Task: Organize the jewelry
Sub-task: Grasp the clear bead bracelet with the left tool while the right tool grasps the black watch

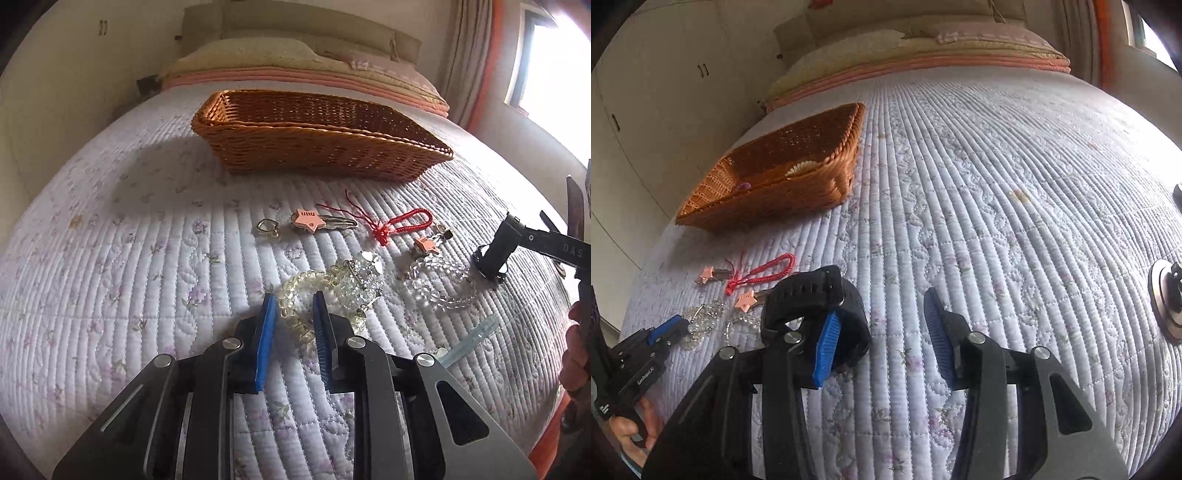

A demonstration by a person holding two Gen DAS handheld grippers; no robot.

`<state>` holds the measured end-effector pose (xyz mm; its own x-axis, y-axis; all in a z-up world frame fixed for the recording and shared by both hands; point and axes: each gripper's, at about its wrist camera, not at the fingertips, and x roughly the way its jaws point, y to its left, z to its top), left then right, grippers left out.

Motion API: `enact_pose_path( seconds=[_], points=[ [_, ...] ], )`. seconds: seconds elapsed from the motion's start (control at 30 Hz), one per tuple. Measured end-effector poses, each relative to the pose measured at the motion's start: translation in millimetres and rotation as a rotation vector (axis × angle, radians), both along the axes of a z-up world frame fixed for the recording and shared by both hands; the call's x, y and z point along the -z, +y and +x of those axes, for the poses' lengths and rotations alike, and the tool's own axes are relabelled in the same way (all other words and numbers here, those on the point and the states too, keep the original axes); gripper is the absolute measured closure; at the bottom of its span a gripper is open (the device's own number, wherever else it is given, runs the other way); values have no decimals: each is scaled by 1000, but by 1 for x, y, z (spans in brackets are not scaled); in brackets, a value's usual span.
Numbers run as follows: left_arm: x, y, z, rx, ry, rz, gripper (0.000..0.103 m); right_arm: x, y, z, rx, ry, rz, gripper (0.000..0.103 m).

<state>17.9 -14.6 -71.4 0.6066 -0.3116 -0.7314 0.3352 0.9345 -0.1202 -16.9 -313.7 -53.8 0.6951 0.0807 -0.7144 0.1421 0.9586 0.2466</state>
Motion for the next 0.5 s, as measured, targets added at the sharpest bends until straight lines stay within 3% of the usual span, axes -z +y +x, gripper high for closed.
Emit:
enact_pose_path(
  seconds=[0.13, 0.3, 0.43, 0.5],
  points=[
    [0, 2, -1, 2, 5, -17, 84, -3, 2, -2, -25, -24, 15, 61],
    [0, -4, -7, 30, 6, 0, 92, 1, 17, 7, -88, -42, 8, 65],
    [0, 0, -7, 27, 11, -24, 96, -2, 25, 7, -109, -52, -36, 92],
    [0, 3, -6, 24, 13, -45, 96, -4, 24, 5, -123, -61, -23, 93]
  ],
)
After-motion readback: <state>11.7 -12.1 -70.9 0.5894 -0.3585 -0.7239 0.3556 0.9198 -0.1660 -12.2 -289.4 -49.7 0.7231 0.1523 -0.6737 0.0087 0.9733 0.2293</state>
